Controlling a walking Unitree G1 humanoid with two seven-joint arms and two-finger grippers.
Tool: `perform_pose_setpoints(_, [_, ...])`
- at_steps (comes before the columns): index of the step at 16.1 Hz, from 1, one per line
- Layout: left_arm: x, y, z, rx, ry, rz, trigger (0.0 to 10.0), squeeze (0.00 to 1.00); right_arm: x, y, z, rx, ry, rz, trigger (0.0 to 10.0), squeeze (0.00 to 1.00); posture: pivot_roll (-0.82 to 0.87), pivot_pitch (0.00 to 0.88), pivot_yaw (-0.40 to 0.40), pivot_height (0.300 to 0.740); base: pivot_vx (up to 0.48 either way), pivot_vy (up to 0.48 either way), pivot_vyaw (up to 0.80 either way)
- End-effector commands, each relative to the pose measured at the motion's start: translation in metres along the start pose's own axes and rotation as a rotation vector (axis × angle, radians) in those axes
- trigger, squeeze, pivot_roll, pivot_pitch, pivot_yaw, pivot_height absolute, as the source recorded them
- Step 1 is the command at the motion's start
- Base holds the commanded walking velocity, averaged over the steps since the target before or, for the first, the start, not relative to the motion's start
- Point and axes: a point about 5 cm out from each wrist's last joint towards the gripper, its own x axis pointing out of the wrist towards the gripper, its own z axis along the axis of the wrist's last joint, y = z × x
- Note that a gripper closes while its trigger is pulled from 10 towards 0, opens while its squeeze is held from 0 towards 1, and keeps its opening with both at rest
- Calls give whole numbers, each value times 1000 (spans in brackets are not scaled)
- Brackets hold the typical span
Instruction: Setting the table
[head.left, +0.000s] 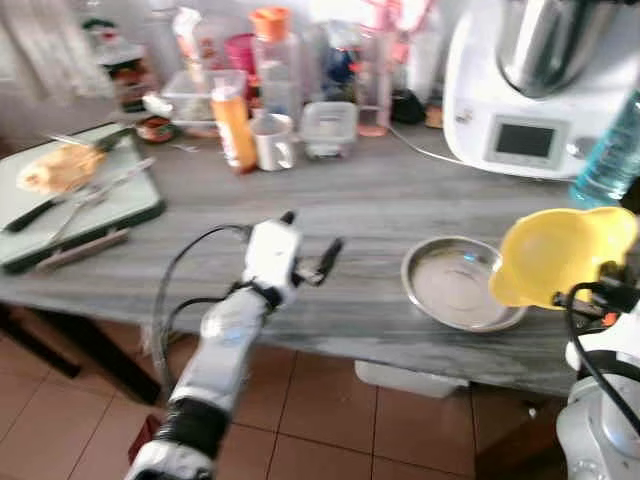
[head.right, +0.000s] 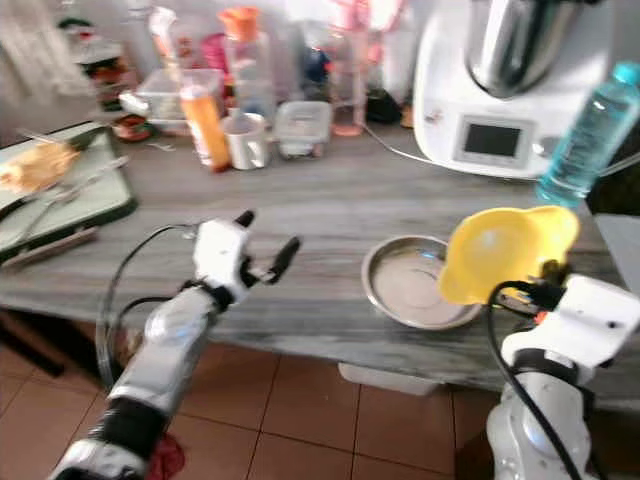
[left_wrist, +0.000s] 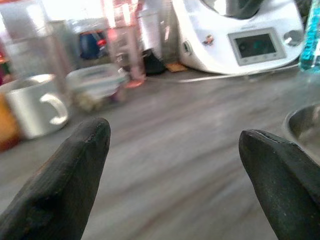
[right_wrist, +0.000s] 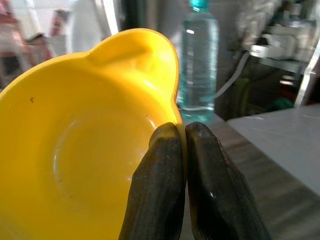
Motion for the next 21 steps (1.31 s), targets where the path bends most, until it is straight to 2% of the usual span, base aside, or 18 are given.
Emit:
perform_pose_setpoints(1, [-1,-1,5,7,-22,-47,10000,0,0,1,5,1,-18,8,10000,0,-71,91,41,740,0,0,0])
perform_pose_setpoints(4, [-3,0,5,1,-2,-125,10000,0,4,8,5,33,-18,24,10000,0,-48,103,48,740,0,0,0])
perform_pose_setpoints(8, [-12,-11,6,-18,14,-269,10000,0,20,32,13,116,-36,99,10000,0,-26,127,64,740,0,0,0])
perform_pose_setpoints(9, [-18,-15,6,-31,38,-346,10000,0,32,39,18,152,-49,122,10000,0,-14,137,67,740,0,0,0])
perform_pose_setpoints(10, [-20,-15,7,-15,39,-368,10000,0,40,43,20,177,-53,129,10000,0,-1,144,67,740,0,0,0])
perform_pose_setpoints(12, [-23,-13,10,-9,41,-387,10000,0,59,55,25,256,-45,143,10000,0,19,155,62,740,0,0,0])
perform_pose_setpoints(14, [-24,-14,12,-12,45,-395,10000,0,70,69,28,268,-34,183,10000,0,22,157,55,740,0,0,0])
perform_pose_setpoints(17, [-26,-22,13,-35,53,-431,10000,0,78,89,24,296,38,215,10000,0,14,149,39,740,0,0,0])
perform_pose_setpoints(21, [-24,-33,14,-50,52,-489,10000,0,80,104,7,242,215,209,10000,0,-4,141,32,740,0,0,0])
